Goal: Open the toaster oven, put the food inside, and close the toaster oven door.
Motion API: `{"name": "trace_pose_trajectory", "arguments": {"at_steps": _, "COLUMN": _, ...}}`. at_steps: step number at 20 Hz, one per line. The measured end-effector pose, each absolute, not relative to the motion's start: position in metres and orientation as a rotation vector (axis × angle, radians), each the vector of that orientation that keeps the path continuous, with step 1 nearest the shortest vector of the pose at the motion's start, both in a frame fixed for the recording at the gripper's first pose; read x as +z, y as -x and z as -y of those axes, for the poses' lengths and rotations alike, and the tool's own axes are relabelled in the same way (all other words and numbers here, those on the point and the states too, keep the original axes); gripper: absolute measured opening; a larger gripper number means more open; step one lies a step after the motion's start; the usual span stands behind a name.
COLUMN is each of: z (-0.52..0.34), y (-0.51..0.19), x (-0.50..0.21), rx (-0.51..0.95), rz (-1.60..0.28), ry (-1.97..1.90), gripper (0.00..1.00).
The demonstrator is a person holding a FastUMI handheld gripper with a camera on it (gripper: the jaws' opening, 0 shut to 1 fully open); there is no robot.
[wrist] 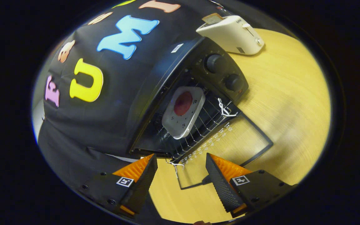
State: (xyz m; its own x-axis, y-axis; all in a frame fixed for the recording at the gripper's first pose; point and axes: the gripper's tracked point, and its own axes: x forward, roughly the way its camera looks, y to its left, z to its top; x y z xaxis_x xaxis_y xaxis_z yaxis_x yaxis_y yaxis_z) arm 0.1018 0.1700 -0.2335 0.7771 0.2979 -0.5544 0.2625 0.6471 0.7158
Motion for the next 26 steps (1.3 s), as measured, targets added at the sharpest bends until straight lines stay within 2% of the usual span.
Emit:
{"name": "trace_pose_trajectory", "arguments": {"at_steps": 4, "z": -0.174, "y": -0.076, "x": -0.247, "rx": 0.041, "rz": -0.747, "ry": -0.680, "gripper": 0.98}}
{"name": "trace_pose_trajectory", "arguments": {"at_steps": 12, "z": -0.178, "y": -0.018, "x": -0.299, "rx": 0.039, "rz": -0.956, "ry": -0.302, "gripper": 0.99}}
{"name": "trace_pose_trajectory", "arguments": {"at_steps": 26, "z": -0.166, "y": -0.031, "x": -0.351, "rx": -0.004, "rz": -1.050, "ry": -0.067, "gripper": 0.99}}
